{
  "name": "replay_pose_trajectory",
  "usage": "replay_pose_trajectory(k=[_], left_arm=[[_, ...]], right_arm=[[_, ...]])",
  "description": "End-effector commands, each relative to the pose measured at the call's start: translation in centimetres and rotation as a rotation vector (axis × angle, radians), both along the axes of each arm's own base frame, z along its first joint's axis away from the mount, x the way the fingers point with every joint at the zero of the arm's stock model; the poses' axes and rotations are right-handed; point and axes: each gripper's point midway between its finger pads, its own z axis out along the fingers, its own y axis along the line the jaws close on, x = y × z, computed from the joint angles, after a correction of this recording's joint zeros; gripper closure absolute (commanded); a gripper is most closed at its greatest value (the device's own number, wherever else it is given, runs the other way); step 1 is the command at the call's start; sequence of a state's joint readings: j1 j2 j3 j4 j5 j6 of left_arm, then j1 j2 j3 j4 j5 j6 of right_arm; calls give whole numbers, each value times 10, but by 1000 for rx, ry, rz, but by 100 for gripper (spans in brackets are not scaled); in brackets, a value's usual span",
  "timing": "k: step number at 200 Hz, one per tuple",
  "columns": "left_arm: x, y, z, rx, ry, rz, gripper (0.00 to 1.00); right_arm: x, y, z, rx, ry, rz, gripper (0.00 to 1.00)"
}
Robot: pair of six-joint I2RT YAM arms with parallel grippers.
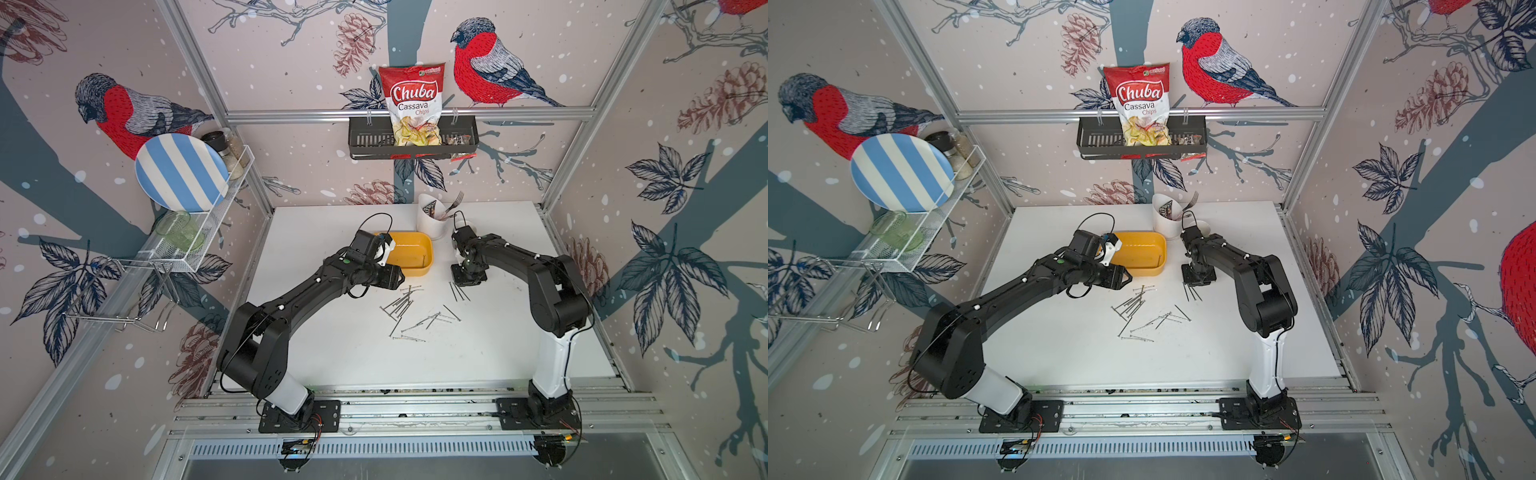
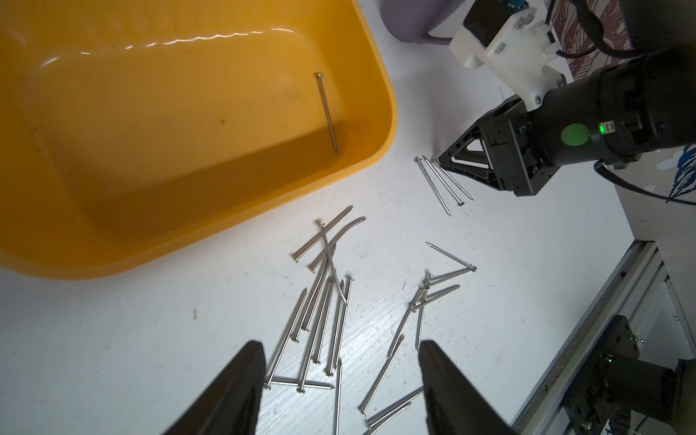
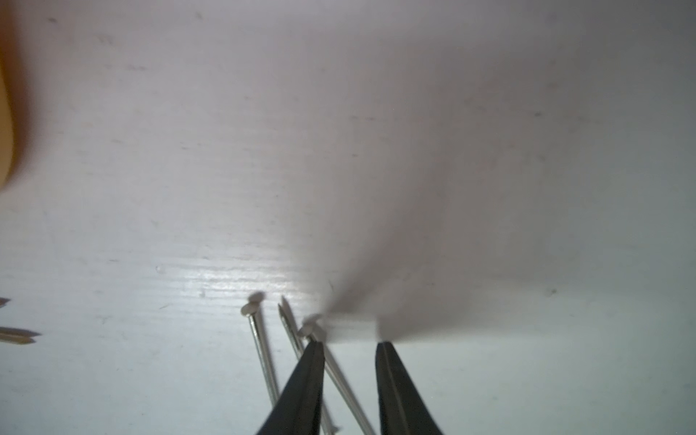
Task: Put the nails on the desktop into the storage box
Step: Pick up the nail from the center of the board.
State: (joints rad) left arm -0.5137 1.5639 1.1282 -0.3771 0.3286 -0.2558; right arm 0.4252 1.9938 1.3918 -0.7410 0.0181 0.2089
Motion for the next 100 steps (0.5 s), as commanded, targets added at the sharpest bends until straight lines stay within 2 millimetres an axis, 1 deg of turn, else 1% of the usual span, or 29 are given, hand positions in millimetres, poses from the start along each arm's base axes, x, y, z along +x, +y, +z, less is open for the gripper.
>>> replay_pose_trajectory(k=[1,73,100], left_arm=[[2,0,3,-3,-10,-7,33],[3,-1,1,-4,5,-9,33],[2,0,0,1,6,-7,33]], right_arm=[[-4,1,0,5,5,3,71],[-12,-1,-13,-6,25,8,71],[-19,0,-22,-34,33,56,72]])
